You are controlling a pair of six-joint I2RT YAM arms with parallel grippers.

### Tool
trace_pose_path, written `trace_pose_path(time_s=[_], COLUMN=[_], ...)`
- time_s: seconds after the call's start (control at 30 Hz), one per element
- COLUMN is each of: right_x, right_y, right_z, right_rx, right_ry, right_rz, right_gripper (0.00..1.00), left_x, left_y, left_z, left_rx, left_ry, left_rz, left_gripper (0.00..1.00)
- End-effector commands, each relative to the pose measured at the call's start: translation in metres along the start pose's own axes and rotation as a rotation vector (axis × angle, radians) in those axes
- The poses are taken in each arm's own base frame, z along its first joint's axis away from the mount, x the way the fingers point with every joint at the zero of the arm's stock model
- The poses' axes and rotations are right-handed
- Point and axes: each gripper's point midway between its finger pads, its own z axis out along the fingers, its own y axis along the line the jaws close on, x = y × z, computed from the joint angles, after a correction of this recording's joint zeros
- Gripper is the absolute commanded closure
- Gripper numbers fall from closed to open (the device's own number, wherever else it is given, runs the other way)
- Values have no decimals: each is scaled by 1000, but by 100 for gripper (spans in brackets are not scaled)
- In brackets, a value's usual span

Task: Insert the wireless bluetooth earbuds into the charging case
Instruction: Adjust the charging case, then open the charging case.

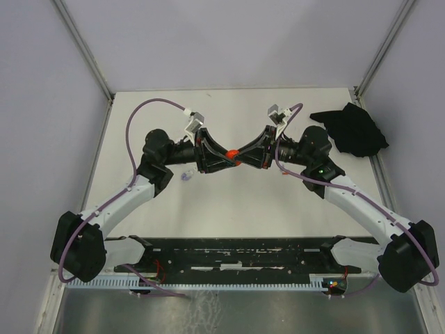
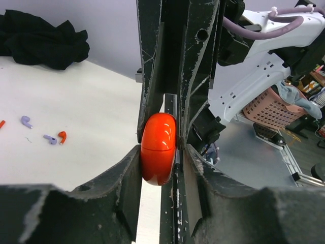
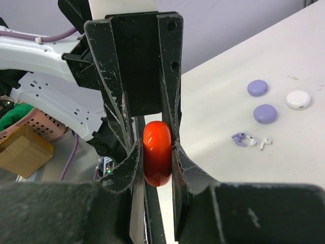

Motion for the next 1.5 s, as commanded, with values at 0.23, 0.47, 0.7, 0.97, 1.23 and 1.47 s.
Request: trace_pose_path(time_s=[0.23, 0.47, 0.7, 0.97, 1.23, 1.47], right_x=[-14, -14, -12, -14, -12, -7], right_y=[11, 12, 12, 12, 12, 14], right_z=[-1, -1, 3, 4, 4, 5], right_rx=[-19, -25, -42, -39, -45, -62], right_ry=[-47, -42, -34, -36, -27, 4], right_rz=[-63, -61, -58, -58, -56, -64], right_gripper=[87, 86, 86, 86, 85, 81], left_x=[-8, -3, 3, 10, 7, 1], left_y=[-10, -9, -8, -7, -5, -5], left_z=[0, 0, 1, 1, 1, 3], left_rx=[35, 40, 51, 54, 40, 41], left_ry=[-28, -17, 0, 16, 12, 3], left_rz=[24, 17, 2, 8, 12, 30], left_gripper=[63, 52, 54, 51, 60, 84])
